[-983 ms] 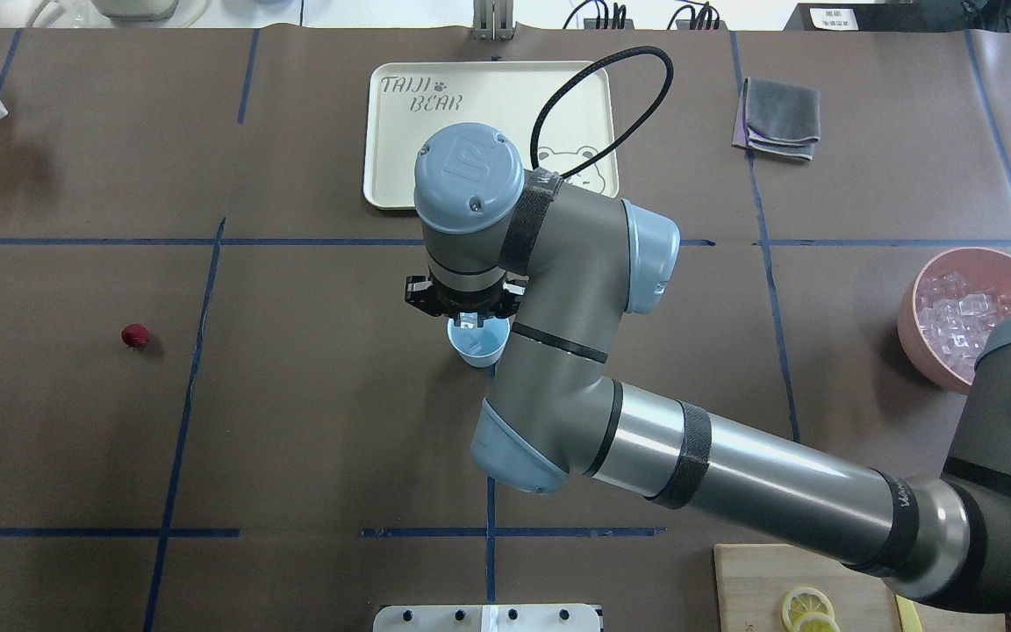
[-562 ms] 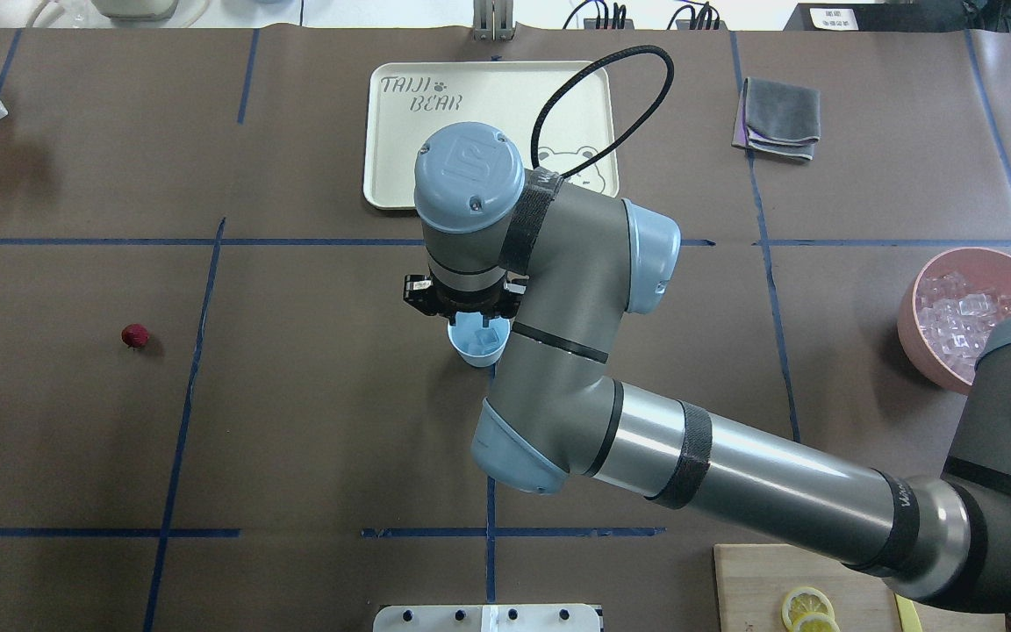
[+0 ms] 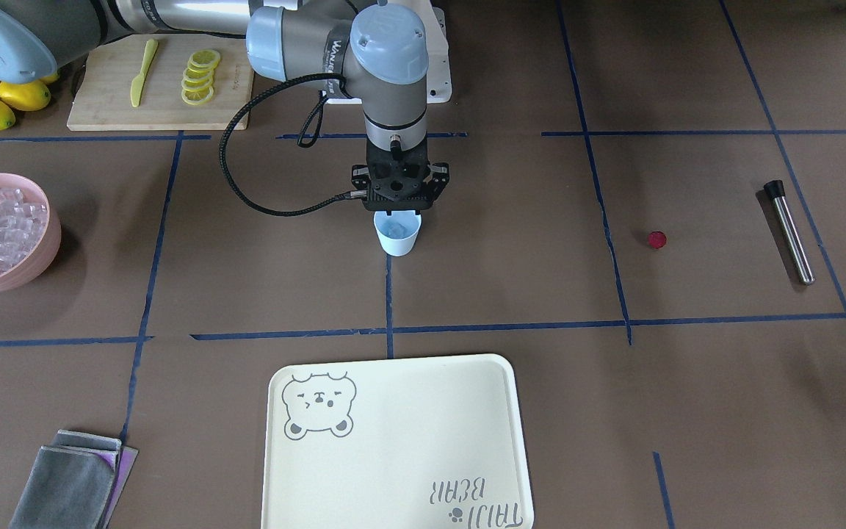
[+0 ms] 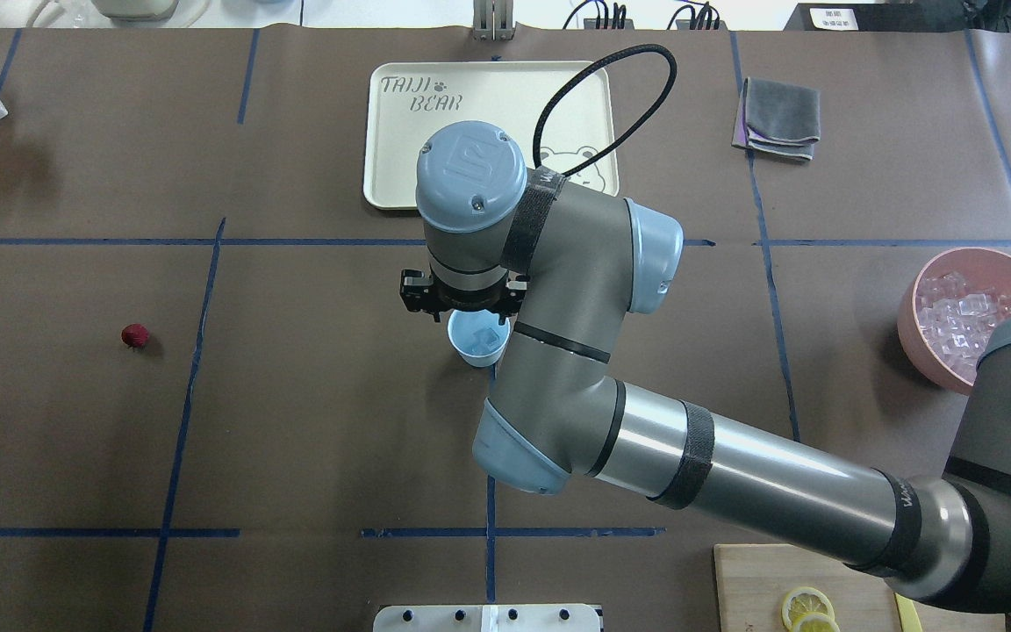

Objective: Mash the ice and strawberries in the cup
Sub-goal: 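Open the right gripper to drop the ice cube into the cup, then move the empty right gripper back to the pink bowl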

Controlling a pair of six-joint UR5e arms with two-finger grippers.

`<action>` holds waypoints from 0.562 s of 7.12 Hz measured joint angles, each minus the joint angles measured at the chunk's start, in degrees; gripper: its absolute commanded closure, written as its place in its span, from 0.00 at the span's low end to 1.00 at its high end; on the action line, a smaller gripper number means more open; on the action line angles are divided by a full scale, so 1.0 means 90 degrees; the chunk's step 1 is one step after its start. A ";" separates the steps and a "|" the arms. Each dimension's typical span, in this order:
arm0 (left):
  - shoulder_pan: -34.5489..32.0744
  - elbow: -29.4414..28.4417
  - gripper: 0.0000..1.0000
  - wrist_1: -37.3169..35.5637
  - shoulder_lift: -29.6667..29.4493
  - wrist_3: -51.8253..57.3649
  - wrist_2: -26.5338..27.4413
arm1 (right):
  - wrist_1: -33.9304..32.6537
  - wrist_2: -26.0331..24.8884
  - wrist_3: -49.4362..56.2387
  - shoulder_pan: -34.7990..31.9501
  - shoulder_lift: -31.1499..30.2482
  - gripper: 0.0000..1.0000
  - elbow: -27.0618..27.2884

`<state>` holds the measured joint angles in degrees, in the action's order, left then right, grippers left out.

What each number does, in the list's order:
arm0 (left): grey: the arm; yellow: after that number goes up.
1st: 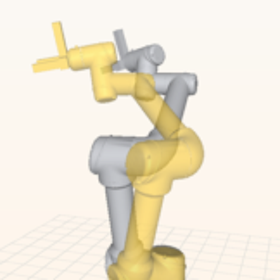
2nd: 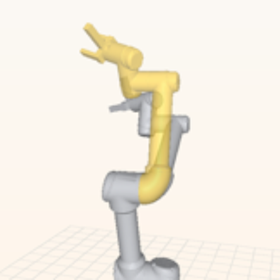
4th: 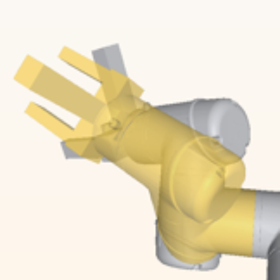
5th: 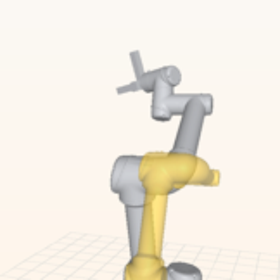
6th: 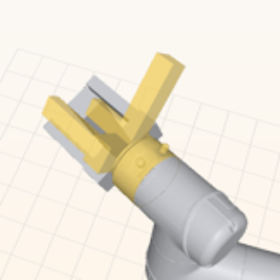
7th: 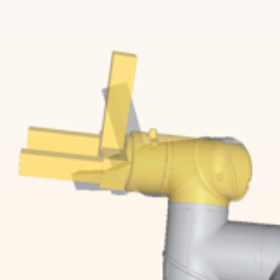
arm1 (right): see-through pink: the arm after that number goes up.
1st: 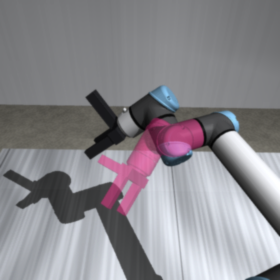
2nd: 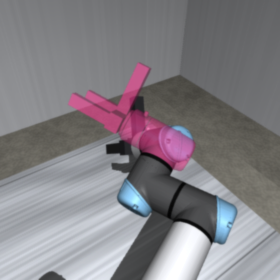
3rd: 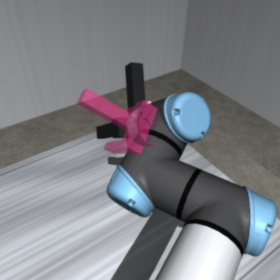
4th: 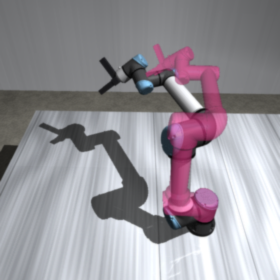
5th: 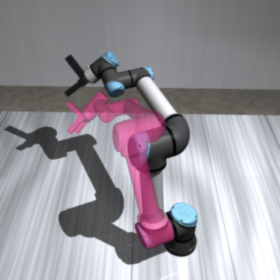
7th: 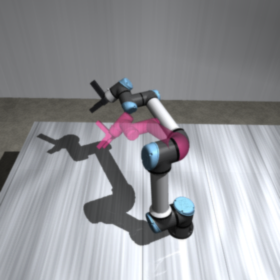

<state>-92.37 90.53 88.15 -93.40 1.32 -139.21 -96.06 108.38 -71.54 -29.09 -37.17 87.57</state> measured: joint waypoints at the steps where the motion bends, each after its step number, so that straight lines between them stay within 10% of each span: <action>1: 0.0000 0.0000 0.00 0.0000 -0.0002 0.0000 -0.0001 | 0.0000 -0.0004 0.0000 0.0000 0.0012 0.00 0.0007; 4: 0.0000 0.0004 0.00 0.0000 -0.0003 0.0000 -0.0001 | -0.0214 0.0006 0.0068 -0.0215 -0.0107 0.00 0.0373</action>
<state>-92.37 90.57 88.15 -93.43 1.32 -139.22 -97.99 108.44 -70.93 -31.02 -38.14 90.93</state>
